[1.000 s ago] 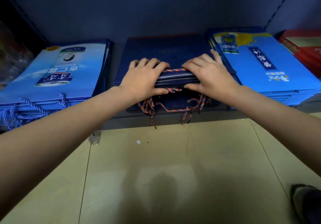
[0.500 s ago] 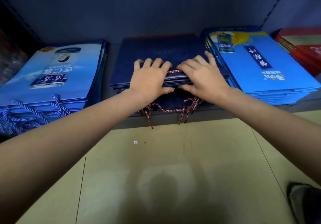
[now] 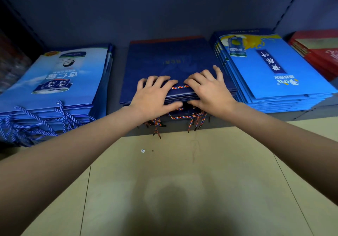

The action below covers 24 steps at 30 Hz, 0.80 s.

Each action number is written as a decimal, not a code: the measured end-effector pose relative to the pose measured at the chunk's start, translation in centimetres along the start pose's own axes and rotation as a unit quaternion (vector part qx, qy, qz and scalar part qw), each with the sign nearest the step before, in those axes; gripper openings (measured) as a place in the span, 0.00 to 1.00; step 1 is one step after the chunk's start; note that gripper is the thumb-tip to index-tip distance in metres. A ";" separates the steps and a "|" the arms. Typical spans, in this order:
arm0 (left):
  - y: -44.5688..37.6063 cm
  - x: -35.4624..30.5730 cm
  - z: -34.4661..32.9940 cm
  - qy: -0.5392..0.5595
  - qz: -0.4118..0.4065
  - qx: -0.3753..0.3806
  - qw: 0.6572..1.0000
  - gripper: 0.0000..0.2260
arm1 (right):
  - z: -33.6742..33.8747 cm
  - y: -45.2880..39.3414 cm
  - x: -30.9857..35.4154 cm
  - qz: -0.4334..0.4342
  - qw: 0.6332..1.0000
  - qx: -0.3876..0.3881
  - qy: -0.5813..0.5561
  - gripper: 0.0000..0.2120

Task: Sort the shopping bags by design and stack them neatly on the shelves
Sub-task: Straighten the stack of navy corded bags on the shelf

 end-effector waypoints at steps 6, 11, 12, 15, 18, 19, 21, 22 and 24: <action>-0.1 -0.6 0.9 -0.161 -0.088 -0.134 0.974 0.29 | 1.1 -0.9 0.0 0.004 1.000 -0.020 0.002 0.26; 0.4 -0.2 1.8 -0.163 -0.118 -0.167 0.965 0.32 | 1.7 -1.4 -0.1 0.019 0.999 -0.043 0.019 0.26; 0.6 -0.1 1.6 -0.161 -0.114 -0.160 0.967 0.32 | 1.6 -1.2 0.0 0.023 0.998 -0.044 0.025 0.26; 1.1 -0.4 0.6 -0.163 -0.110 -0.133 0.971 0.33 | 0.6 -0.1 0.3 0.028 0.998 -0.037 0.046 0.27; 1.3 -0.6 -0.2 -0.183 -0.133 -0.114 0.967 0.32 | -0.4 0.7 0.1 0.015 0.998 -0.008 0.067 0.31; 1.3 -0.6 -0.3 -0.192 -0.138 -0.110 0.965 0.32 | -0.6 0.7 -0.3 -0.007 0.997 0.015 0.074 0.34; 1.5 -0.6 -0.6 -0.203 -0.146 -0.101 0.963 0.33 | -1.1 1.1 -0.9 -0.066 0.991 0.083 0.081 0.41; 1.5 -0.7 -0.8 -0.207 -0.150 -0.100 0.962 0.33 | -1.5 1.6 -1.1 -0.082 0.987 0.110 0.079 0.43; 1.4 -0.7 -1.2 -0.205 -0.153 -0.091 0.962 0.35 | -1.8 2.2 -1.2 -0.087 0.986 0.126 0.069 0.43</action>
Point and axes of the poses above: each hand's wrist, its own y-axis away from the middle knuckle, its own z-axis out of the back of the hand, x = y × z, the point moved 6 cm from there along -y, towards the middle knuckle, and after that the axes turned 10 degrees about -x, right-handed, at the moved point
